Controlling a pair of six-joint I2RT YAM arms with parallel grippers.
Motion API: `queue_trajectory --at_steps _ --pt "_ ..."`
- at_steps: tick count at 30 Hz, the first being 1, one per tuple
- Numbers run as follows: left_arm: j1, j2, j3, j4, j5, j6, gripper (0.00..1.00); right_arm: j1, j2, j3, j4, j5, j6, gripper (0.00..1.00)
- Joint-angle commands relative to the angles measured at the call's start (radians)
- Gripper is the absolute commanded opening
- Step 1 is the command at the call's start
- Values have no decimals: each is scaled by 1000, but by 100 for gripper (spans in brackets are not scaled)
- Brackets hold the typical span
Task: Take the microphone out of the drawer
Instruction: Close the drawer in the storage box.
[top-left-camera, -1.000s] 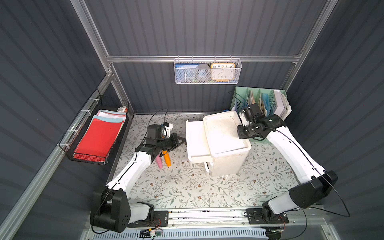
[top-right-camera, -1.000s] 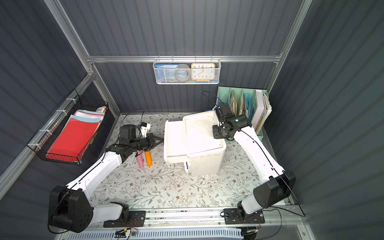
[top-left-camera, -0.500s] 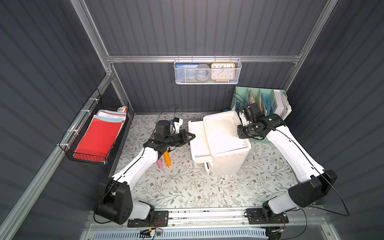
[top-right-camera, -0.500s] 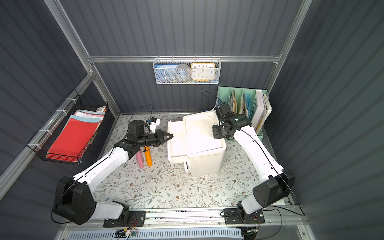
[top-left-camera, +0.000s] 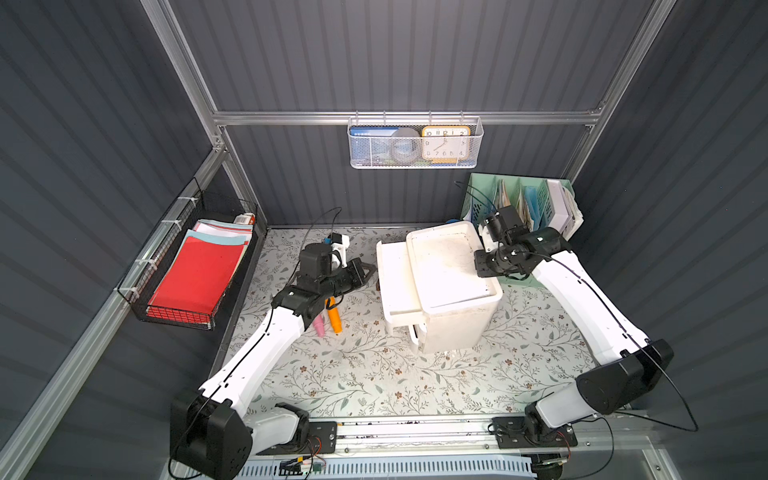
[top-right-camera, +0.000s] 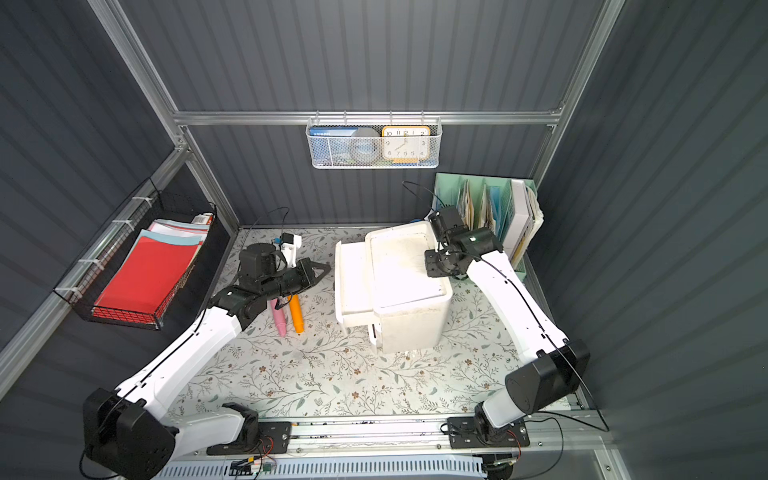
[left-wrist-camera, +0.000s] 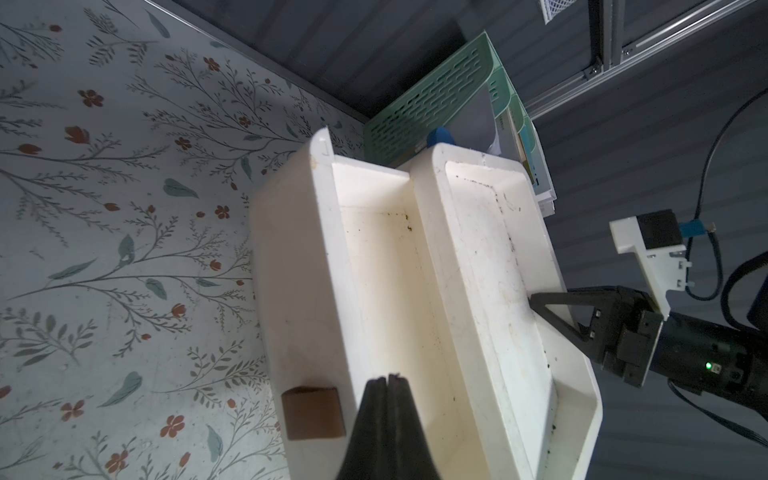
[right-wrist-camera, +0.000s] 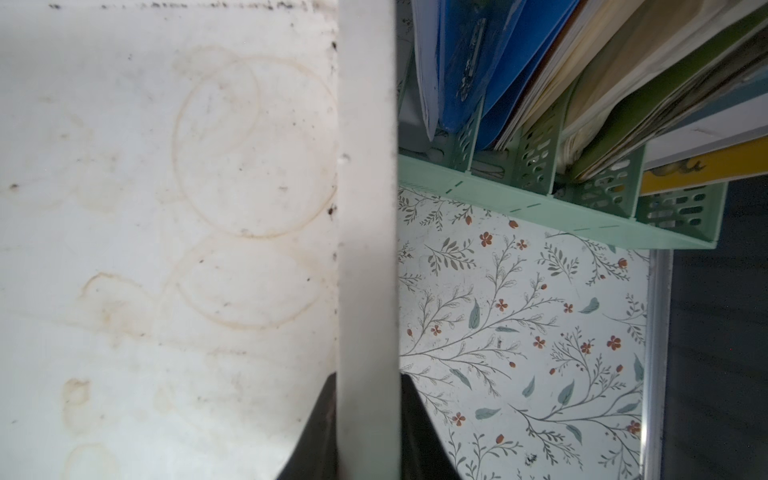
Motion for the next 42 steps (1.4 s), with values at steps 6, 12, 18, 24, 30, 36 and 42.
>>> queue_trajectory --at_steps 6,12,18,24,30,36,42 --pt "-2 61 -35 -14 -26 -12 0 1 38 -23 -53 -42 8 0" --pt "-2 113 -36 61 71 -49 0 1 35 -33 -48 -45 11 0" --pt "-19 147 -49 176 184 -109 0 1 38 -37 -45 -47 11 0" --pt "-62 192 -18 192 203 -110 0 1 38 -38 -42 -51 14 0" --pt "-96 255 12 231 211 -127 0 1 37 -36 -43 -54 15 0" --pt "-120 312 63 252 217 -133 0 1 40 -36 -45 -55 16 0" --pt "-139 354 93 266 223 -137 0 1 41 -36 -45 -54 17 0"
